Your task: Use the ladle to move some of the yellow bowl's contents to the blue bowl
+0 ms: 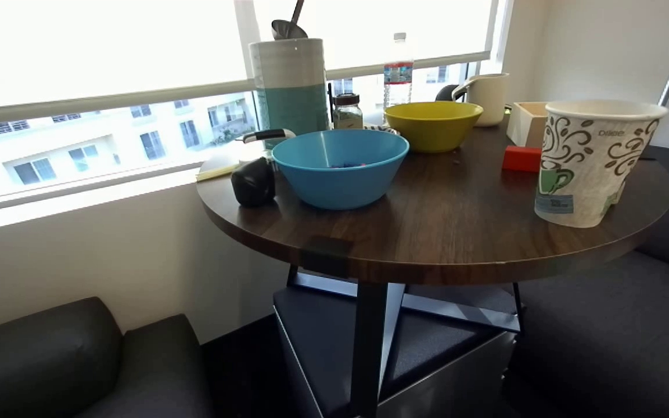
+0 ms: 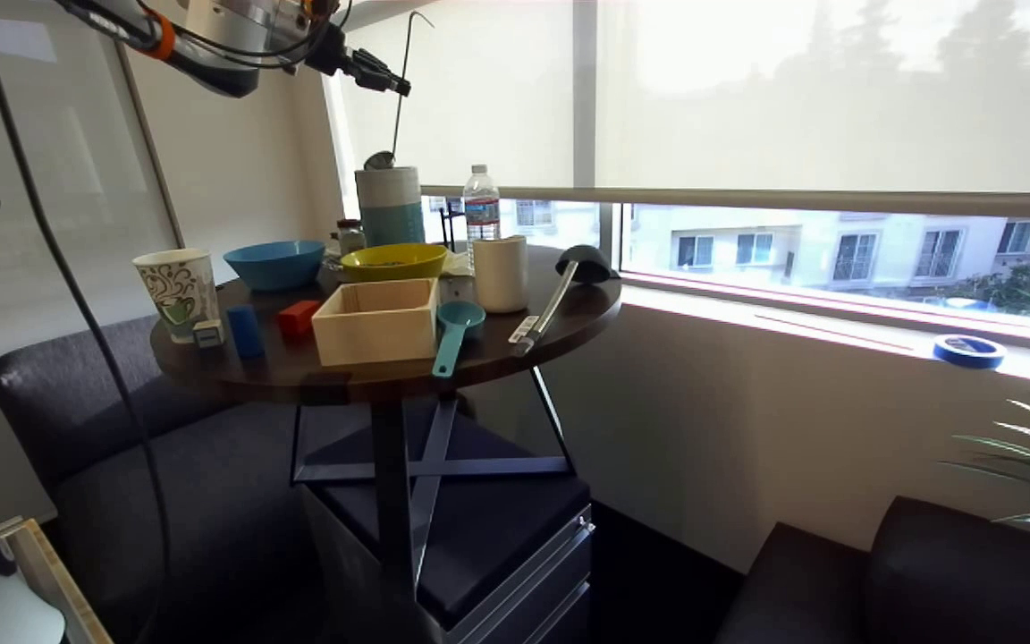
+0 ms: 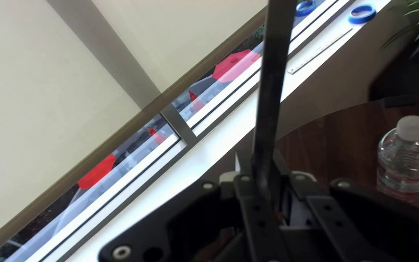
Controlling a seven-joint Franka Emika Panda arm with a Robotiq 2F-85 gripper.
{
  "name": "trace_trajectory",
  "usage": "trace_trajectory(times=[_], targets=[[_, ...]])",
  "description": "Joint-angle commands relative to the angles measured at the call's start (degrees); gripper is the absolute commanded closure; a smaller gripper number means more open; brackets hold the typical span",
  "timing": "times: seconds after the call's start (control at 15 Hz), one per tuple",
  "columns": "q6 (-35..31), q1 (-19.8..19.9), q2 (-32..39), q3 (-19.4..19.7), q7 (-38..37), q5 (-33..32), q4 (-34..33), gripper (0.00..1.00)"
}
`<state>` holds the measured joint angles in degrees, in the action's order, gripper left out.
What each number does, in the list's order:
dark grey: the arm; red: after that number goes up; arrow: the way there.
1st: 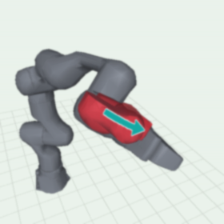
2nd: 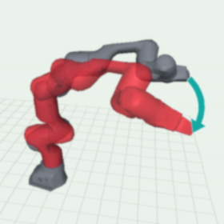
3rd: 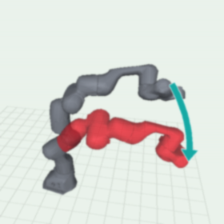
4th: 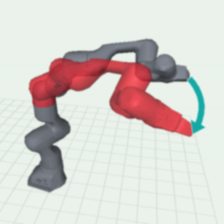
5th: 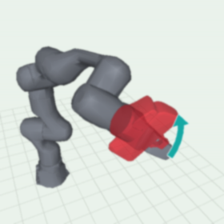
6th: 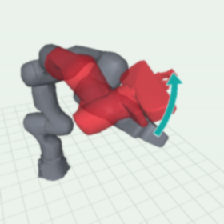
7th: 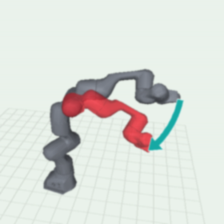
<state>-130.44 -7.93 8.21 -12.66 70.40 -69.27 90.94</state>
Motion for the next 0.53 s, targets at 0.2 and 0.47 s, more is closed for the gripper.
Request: trace_trajectory(times=[0.2,0.47], targets=[[0.0,-1.7,2.0,1.3,1.4,0.2,-0.4,0.85],[0.0,-1.8,2.8,1.3,1.6,0.2,-0.4,0.85]])
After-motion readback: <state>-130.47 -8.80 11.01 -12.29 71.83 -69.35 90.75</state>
